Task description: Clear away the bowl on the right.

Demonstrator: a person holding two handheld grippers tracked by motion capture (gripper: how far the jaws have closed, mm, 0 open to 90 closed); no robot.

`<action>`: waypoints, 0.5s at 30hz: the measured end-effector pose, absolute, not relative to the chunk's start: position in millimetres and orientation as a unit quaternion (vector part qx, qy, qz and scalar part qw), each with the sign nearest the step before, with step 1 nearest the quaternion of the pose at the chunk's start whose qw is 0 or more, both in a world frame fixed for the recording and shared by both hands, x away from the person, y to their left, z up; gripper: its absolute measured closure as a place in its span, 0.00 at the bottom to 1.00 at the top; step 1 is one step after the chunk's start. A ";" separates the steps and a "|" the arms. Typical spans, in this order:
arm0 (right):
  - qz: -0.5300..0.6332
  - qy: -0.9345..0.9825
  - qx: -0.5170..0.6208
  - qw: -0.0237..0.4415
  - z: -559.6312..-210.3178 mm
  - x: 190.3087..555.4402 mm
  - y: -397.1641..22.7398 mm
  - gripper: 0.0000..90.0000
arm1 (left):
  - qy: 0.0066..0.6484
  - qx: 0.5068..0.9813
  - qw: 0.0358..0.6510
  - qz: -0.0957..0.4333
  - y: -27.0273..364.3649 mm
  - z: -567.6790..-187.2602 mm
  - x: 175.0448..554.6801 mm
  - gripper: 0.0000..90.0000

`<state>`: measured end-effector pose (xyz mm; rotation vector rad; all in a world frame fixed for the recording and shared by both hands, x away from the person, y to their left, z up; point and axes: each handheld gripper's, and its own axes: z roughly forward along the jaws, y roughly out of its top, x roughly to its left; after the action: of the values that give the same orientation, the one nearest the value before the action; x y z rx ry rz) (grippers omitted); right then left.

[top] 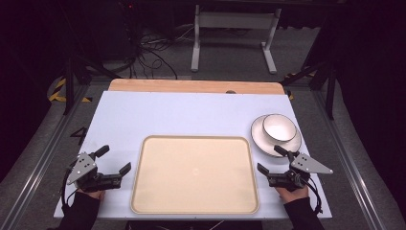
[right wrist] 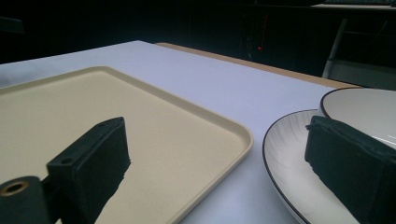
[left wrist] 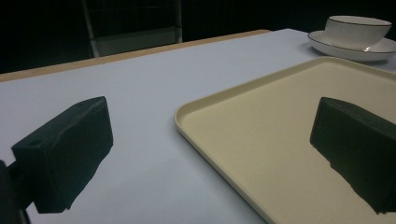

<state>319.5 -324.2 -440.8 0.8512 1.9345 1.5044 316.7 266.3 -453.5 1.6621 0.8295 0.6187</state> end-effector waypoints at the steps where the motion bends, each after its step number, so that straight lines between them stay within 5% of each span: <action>1: 0.558 0.718 0.316 0.271 -440.7 319.5 -324.0 0.07 | 0.351 0.704 0.559 0.262 266.2 -453.6 316.7 0.00; 15: 0.541 0.741 0.285 0.277 -431.4 311.4 -315.8 0.01 | 0.351 0.705 0.557 0.264 265.9 -453.6 316.7 0.00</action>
<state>311.4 -315.8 -431.4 0.7667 1.9910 1.4516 316.7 265.9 -453.6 1.6636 0.8283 0.6232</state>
